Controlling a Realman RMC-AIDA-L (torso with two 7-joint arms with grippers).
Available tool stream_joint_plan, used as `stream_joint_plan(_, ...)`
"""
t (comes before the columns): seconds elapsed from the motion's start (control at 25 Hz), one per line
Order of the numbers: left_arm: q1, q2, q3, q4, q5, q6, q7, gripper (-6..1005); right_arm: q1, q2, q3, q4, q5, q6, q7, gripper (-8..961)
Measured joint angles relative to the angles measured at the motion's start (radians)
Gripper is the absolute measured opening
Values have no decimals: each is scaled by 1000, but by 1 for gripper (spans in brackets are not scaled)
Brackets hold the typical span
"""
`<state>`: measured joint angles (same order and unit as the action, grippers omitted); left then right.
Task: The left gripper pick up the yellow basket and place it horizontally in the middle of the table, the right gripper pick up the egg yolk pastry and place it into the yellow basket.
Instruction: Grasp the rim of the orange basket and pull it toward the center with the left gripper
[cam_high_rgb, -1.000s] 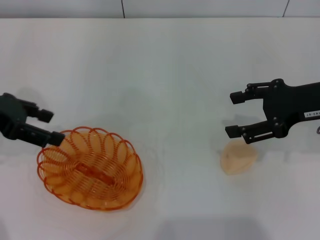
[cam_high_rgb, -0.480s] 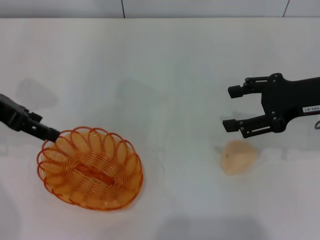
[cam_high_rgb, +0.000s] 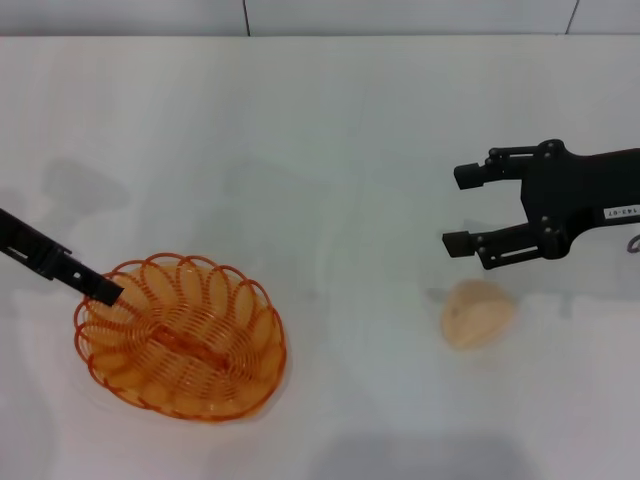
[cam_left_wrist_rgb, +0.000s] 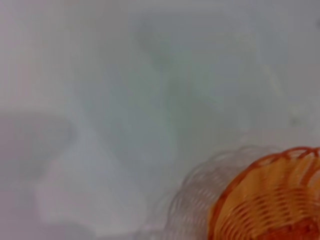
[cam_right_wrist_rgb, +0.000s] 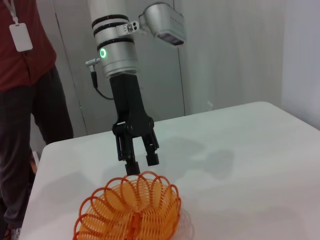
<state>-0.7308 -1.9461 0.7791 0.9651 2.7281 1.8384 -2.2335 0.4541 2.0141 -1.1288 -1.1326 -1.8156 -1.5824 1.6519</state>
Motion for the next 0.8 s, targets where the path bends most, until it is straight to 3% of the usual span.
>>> stream_joint_plan(0.24,-3,6,57,-7,33,-16,-47,796,0,0,-1,-1,0,-1,0,832)
stream_joint_plan(0.8,-30,-13,83,-101,71,-93,-53,779,0,0,-10,2,0,-1,0,833)
